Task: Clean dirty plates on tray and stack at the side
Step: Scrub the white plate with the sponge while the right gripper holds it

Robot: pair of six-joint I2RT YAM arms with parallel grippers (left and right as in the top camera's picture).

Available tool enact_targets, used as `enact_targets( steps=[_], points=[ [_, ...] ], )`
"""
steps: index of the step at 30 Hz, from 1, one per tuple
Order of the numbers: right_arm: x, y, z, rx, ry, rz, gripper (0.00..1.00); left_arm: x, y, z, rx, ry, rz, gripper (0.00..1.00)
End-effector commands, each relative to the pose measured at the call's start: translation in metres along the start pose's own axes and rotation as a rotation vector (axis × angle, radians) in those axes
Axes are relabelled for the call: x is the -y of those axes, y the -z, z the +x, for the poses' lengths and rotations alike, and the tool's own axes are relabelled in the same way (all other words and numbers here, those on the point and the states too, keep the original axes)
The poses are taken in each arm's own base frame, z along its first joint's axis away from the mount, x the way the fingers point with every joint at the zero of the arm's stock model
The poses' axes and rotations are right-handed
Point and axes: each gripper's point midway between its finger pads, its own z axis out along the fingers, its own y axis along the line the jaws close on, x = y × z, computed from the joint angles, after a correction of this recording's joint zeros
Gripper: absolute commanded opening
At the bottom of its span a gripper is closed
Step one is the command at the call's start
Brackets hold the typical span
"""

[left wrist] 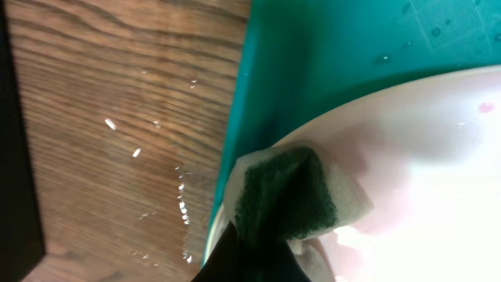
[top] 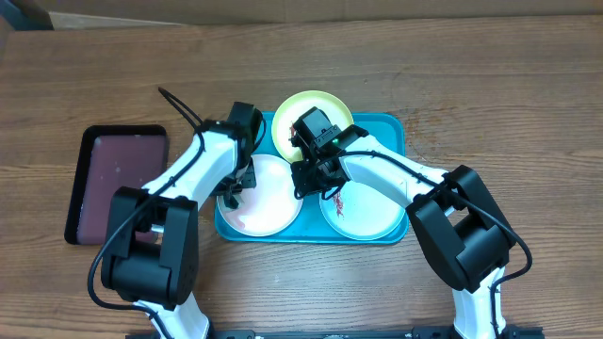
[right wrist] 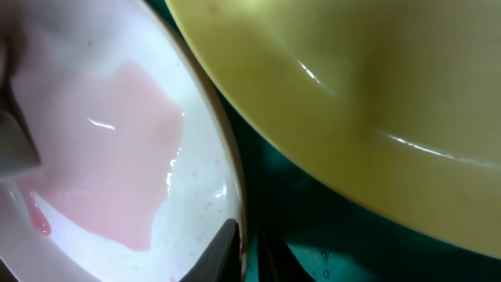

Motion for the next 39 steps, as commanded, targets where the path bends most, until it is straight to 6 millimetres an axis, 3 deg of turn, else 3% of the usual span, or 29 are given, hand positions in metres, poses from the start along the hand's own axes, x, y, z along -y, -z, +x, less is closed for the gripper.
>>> enact_targets(
  steps=[1, 5, 9, 12, 22, 27, 31, 34, 39],
  points=[
    [0.017, -0.003, 0.004, -0.008, -0.021, 0.060, 0.11, -0.012, 0.022, -0.034, 0.057, 0.062, -0.005, 0.04],
    [0.017, -0.003, 0.004, -0.008, -0.021, 0.060, 0.11, 0.018, 0.053, -0.045, 0.038, 0.040, 0.188, 0.04],
    [0.017, -0.003, 0.003, -0.007, -0.020, 0.060, 0.10, 0.054, 0.063, -0.031, -0.029, -0.064, 0.407, 0.04],
    [0.017, -0.003, 0.002, -0.004, -0.019, 0.058, 0.11, 0.060, 0.054, -0.015, -0.085, -0.072, 0.438, 0.04],
    [0.016, -0.003, 0.001, 0.002, -0.017, 0.055, 0.11, 0.078, -0.007, 0.040, -0.170, -0.122, 0.516, 0.04],
    [0.016, -0.003, 0.001, 0.002, -0.017, 0.055, 0.11, 0.045, -0.026, 0.031, -0.115, -0.072, 0.300, 0.04],
    [0.016, -0.003, 0.001, 0.001, -0.018, 0.056, 0.11, 0.008, -0.026, 0.016, -0.058, 0.009, 0.082, 0.04],
    [0.016, -0.003, 0.001, 0.001, -0.018, 0.056, 0.11, -0.021, -0.013, 0.002, -0.011, 0.056, -0.074, 0.04],
    [0.016, -0.003, 0.001, 0.002, -0.017, 0.055, 0.11, -0.067, 0.030, -0.028, 0.107, 0.195, -0.312, 0.04]
  ],
)
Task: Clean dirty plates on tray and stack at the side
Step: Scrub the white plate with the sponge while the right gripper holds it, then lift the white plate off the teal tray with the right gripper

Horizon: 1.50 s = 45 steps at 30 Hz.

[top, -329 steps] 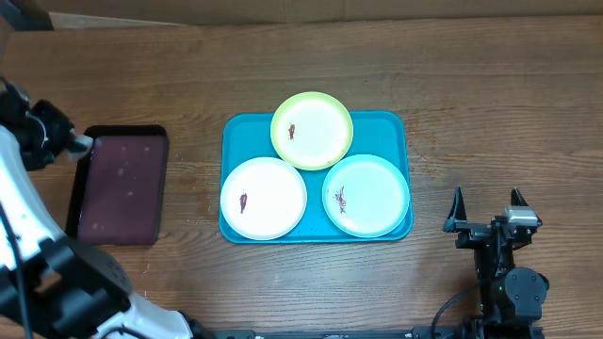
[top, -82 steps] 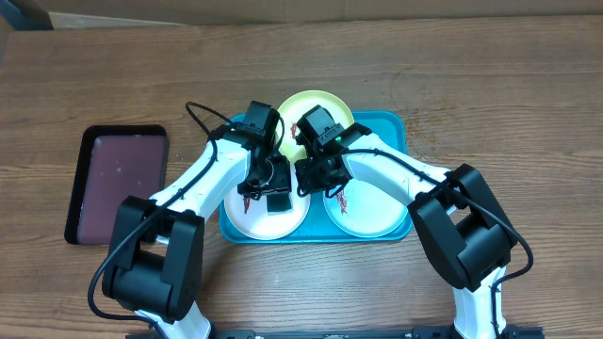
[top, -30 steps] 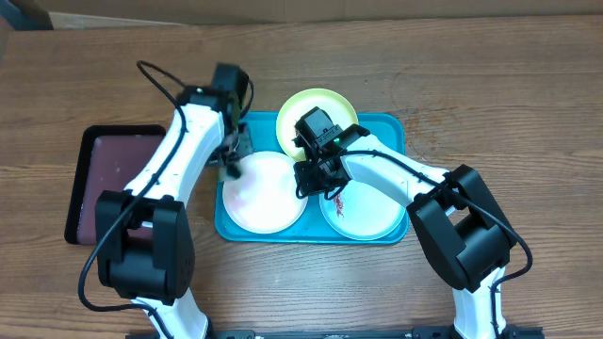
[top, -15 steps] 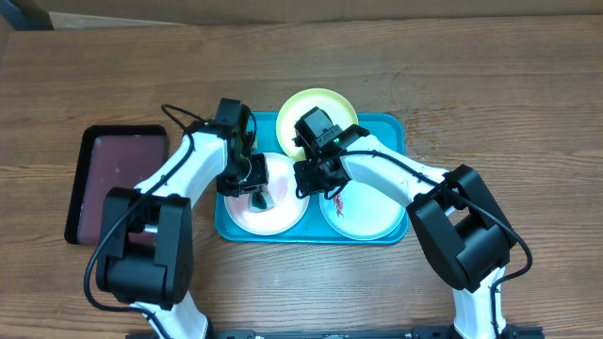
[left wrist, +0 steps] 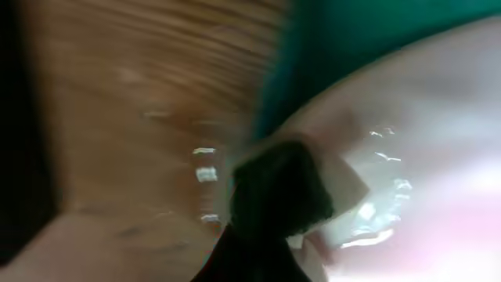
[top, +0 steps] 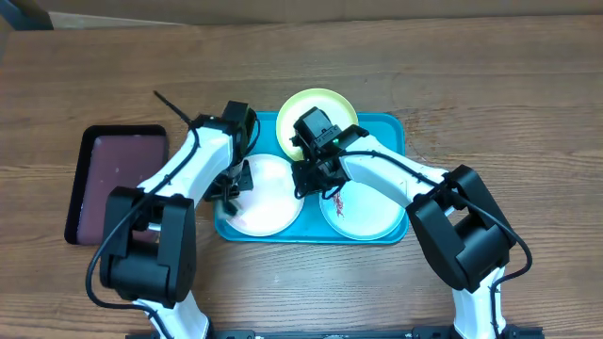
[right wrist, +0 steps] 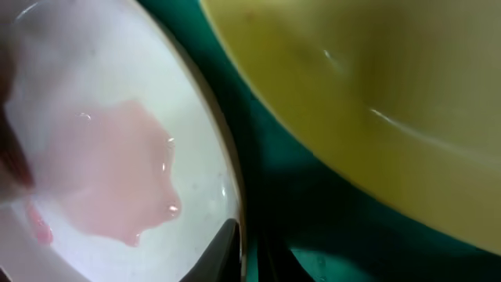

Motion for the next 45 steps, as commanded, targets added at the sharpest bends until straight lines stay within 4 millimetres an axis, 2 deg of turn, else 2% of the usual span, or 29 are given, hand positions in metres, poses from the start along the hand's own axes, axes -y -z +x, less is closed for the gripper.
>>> enact_targets(
  steps=[1, 5, 8, 12, 14, 16, 19, 25, 30, 34, 38, 45],
  points=[
    [0.015, -0.002, 0.003, -0.010, -0.020, 0.049, 0.10, -0.054, 0.036, -0.049, 0.215, 0.187, -0.268, 0.04],
    [0.015, -0.002, 0.003, -0.008, -0.020, 0.049, 0.04, -0.047, 0.062, -0.061, 0.225, 0.209, -0.192, 0.04],
    [0.014, 0.000, 0.001, -0.006, -0.018, 0.048, 0.04, -0.029, 0.078, -0.065, 0.200, 0.220, -0.062, 0.04],
    [0.006, 0.015, -0.004, -0.022, -0.020, 0.054, 0.04, -0.012, 0.098, -0.064, 0.171, 0.206, 0.116, 0.04],
    [-0.002, 0.029, -0.011, -0.014, -0.008, 0.060, 0.04, -0.013, 0.106, -0.064, 0.171, 0.190, 0.177, 0.04],
    [-0.008, 0.044, -0.021, 0.016, 0.007, 0.095, 0.04, -0.026, 0.112, -0.066, 0.176, 0.211, 0.214, 0.04],
    [-0.013, 0.069, -0.037, 0.081, 0.039, 0.193, 0.04, -0.045, 0.117, -0.068, 0.166, 0.241, 0.282, 0.04],
    [-0.014, 0.123, -0.059, 0.211, 0.088, 0.435, 0.04, -0.055, 0.116, -0.067, 0.097, 0.199, 0.514, 0.04],
    [-0.002, 0.159, -0.067, 0.320, 0.139, 0.702, 0.04, -0.071, 0.111, -0.070, 0.091, 0.228, 0.530, 0.04],
    [-0.003, 0.182, -0.069, 0.410, 0.203, 0.904, 0.04, -0.068, 0.114, -0.071, 0.090, 0.222, 0.575, 0.05],
    [-0.018, 0.205, -0.069, 0.516, 0.268, 1.061, 0.04, -0.065, 0.116, -0.072, 0.097, 0.201, 0.598, 0.04],
    [-0.054, 0.225, -0.064, 0.662, 0.349, 1.181, 0.04, -0.065, 0.116, -0.072, 0.098, 0.200, 0.597, 0.04]
  ],
)
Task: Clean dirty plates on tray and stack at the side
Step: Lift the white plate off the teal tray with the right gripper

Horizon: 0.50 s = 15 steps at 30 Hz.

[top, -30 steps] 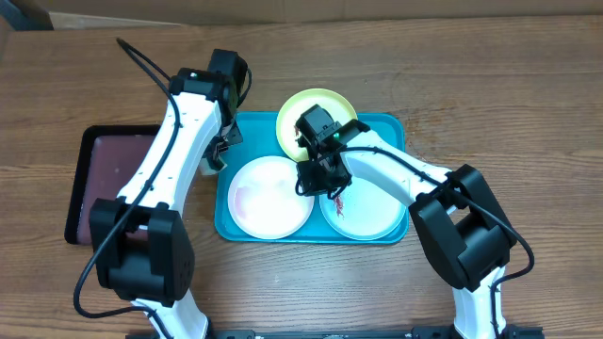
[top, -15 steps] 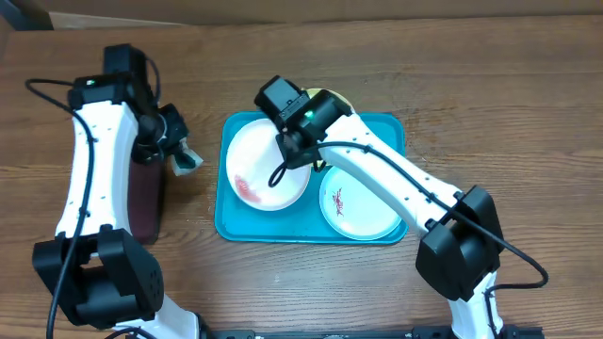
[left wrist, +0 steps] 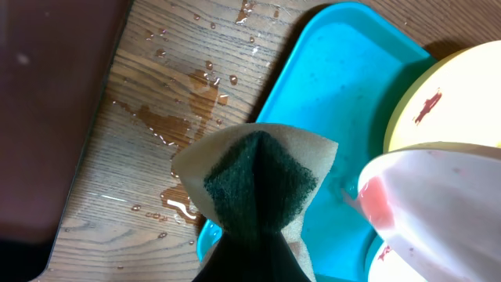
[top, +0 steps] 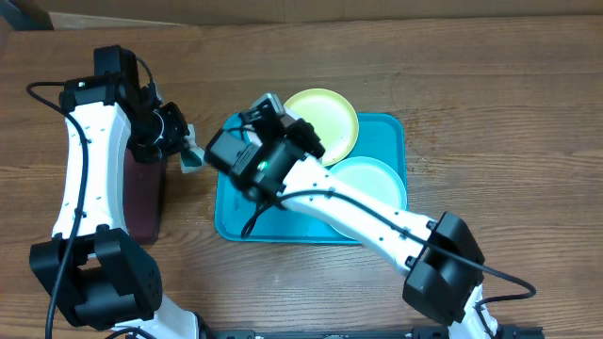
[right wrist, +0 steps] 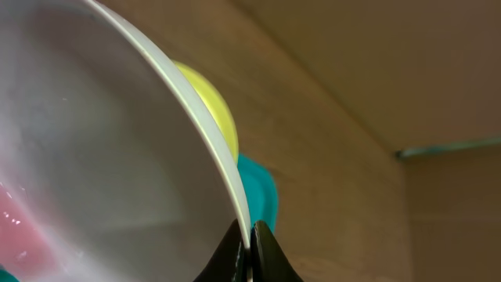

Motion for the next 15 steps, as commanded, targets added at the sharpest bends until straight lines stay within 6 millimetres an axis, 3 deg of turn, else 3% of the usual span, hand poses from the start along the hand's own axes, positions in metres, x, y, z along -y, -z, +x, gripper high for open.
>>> enact_targets(
  steps=[1, 7, 15],
  points=[
    [0.033, 0.028, -0.026, 0.141, -0.037, 0.179, 0.04, 0.006, 0.013, -0.003, 0.033, -0.030, 0.032, 0.04],
    [0.034, 0.055, -0.037, 0.239, -0.041, 0.259, 0.04, 0.005, 0.013, -0.003, 0.034, -0.031, 0.029, 0.04],
    [0.015, 0.047, -0.031, 0.192, -0.056, 0.136, 0.04, 0.005, 0.012, -0.003, 0.033, -0.041, 0.029, 0.04]
  ],
)
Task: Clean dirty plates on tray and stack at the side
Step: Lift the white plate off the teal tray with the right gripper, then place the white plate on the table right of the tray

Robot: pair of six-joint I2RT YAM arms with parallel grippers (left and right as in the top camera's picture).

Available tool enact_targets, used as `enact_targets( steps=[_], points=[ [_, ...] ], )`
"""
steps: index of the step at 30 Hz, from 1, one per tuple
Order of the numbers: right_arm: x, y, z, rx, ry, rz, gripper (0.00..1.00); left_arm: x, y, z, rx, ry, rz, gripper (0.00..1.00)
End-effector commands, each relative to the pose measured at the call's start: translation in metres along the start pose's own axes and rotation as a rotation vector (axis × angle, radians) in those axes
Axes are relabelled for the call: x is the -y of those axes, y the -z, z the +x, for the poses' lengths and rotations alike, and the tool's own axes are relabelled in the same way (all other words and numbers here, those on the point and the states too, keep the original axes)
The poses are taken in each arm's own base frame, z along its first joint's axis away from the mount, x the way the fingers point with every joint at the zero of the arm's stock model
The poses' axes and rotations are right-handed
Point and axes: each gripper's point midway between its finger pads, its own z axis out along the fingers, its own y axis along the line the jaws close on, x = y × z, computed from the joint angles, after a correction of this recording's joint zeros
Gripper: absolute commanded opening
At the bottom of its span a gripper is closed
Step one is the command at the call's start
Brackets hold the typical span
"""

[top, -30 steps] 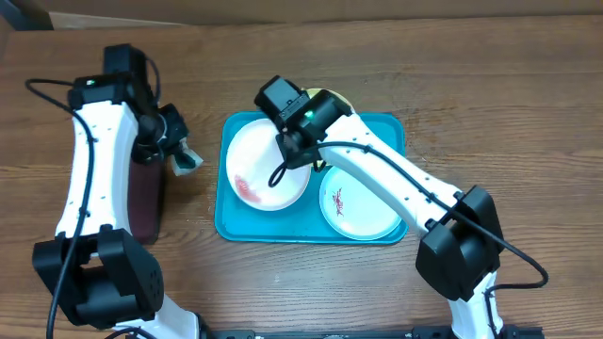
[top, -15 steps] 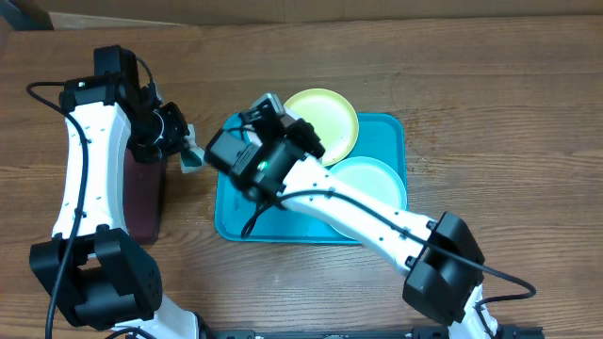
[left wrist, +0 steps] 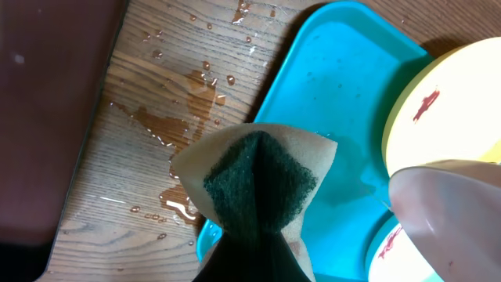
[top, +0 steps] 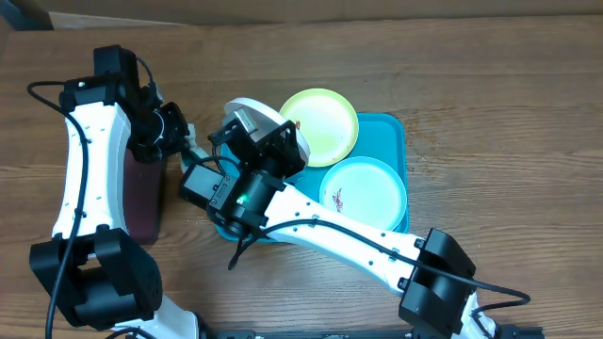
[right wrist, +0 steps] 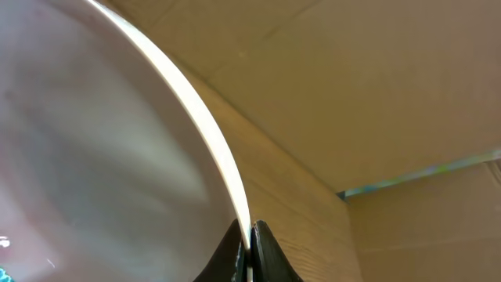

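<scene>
My left gripper (left wrist: 258, 239) is shut on a green-and-tan sponge (left wrist: 262, 176), held above the wet table just left of the teal tray (left wrist: 329, 94). My right gripper (right wrist: 249, 229) is shut on the rim of a white plate (right wrist: 117, 157), which it holds lifted and steeply tilted over the tray's left end. That plate (top: 247, 115) also shows from overhead, and pink-smeared in the left wrist view. On the tray lie a yellow plate (top: 320, 122) and a white plate (top: 363, 193), both with red stains.
A dark maroon tray (top: 141, 188) lies on the table at the left, partly under my left arm. Spilled water (left wrist: 176, 125) sits on the wood between it and the teal tray. My right arm stretches across the tray's front left.
My right gripper has carried the white plate a little further left and tilted it more steeply. The left gripper and sponge have not moved.
At first the sponge in my left gripper lay on the left white plate in the tray, pink liquid in it, with my right gripper pinching its rim. Later the left gripper was off to the left and the plate was lifted, where it now stands tilted.
</scene>
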Motion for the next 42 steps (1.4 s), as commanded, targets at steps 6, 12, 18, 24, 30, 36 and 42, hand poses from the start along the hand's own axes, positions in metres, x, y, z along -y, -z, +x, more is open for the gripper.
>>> enact_targets(
  steps=[6, 12, 18, 24, 30, 36, 42],
  points=[
    [-0.006, -0.013, 0.004, -0.090, -0.188, -0.135, 0.04, 0.004, 0.011, -0.002, 0.028, -0.029, 0.024, 0.05],
    [-0.047, -0.045, 0.041, -0.462, -0.444, -0.549, 0.03, 0.000, 0.001, 0.002, 0.015, -0.028, 0.020, 0.04],
    [-0.042, -0.077, 0.057, -0.765, -0.669, -1.111, 0.04, 0.001, -0.003, 0.003, 0.010, -0.031, 0.024, 0.04],
    [0.018, -0.131, 0.088, -0.823, -0.885, -1.310, 0.04, 0.012, -0.004, 0.005, 0.004, -0.082, 0.060, 0.04],
    [0.062, -0.193, 0.175, -0.948, -0.995, -1.067, 0.04, 0.017, -0.004, 0.005, 0.008, -0.106, 0.080, 0.04],
    [0.083, -0.229, 0.259, -1.054, -1.090, -0.874, 0.04, 0.017, -0.004, 0.004, 0.010, -0.109, 0.080, 0.04],
    [0.113, -0.252, 0.308, -1.070, -1.207, -0.769, 0.04, 0.018, -0.004, 0.004, 0.012, -0.110, 0.081, 0.04]
  ],
)
